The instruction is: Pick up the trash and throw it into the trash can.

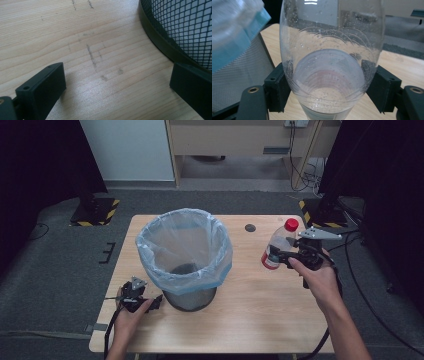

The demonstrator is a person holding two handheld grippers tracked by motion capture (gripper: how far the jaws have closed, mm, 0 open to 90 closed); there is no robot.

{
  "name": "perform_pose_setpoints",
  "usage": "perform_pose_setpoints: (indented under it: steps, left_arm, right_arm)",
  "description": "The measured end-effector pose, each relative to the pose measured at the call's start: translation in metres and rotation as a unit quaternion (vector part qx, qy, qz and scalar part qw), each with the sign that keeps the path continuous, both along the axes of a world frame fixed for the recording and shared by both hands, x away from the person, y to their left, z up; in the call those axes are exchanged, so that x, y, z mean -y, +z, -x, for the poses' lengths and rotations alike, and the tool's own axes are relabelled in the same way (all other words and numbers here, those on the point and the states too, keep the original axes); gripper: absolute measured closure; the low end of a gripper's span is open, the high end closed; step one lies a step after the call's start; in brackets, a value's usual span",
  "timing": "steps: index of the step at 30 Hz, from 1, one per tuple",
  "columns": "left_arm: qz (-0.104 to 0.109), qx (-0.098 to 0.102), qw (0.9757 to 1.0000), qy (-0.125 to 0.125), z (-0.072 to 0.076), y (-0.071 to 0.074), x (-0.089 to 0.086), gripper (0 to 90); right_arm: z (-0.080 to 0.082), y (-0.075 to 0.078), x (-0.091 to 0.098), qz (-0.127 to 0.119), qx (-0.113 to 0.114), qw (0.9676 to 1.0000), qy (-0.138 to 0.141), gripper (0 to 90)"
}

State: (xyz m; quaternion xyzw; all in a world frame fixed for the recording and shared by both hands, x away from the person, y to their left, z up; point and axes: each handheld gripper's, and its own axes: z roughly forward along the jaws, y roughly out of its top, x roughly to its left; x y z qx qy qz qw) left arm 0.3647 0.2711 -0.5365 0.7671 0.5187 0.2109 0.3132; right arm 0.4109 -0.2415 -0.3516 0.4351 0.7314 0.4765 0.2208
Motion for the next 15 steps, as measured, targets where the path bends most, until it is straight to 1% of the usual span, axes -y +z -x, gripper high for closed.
perform_pose_setpoints:
  steps: [2,3,4,8,15]
  left_arm:
    - [0.000,0.000,1.0000,0.000,0.000,0.000,0.000,0.0]
    - [0.000,0.000,1.0000,0.000,0.000,0.000,0.000,0.0]
    - [0.000,0.000,1.0000,0.000,0.000,0.000,0.000,0.0]
    - [0.000,0.000,1.0000,0.000,0.000,0.000,0.001,0.0]
    - [0.000,0.000,1.0000,0.000,0.000,0.000,0.001,0.0]
  right_arm:
    - [0.002,0.010,-0.001,-0.003,0.003,1.0000,0.003,27.8]
    - [0.002,0.010,-0.001,-0.003,0.003,1.0000,0.003,27.8]
    - [0.004,0.020,-0.002,0.002,0.009,0.9999,0.007,27.8]
    - [0.006,0.037,-0.008,0.017,0.014,0.9997,0.014,27.8]
    - [0.010,0.066,-0.019,0.022,0.022,0.9992,0.025,27.9]
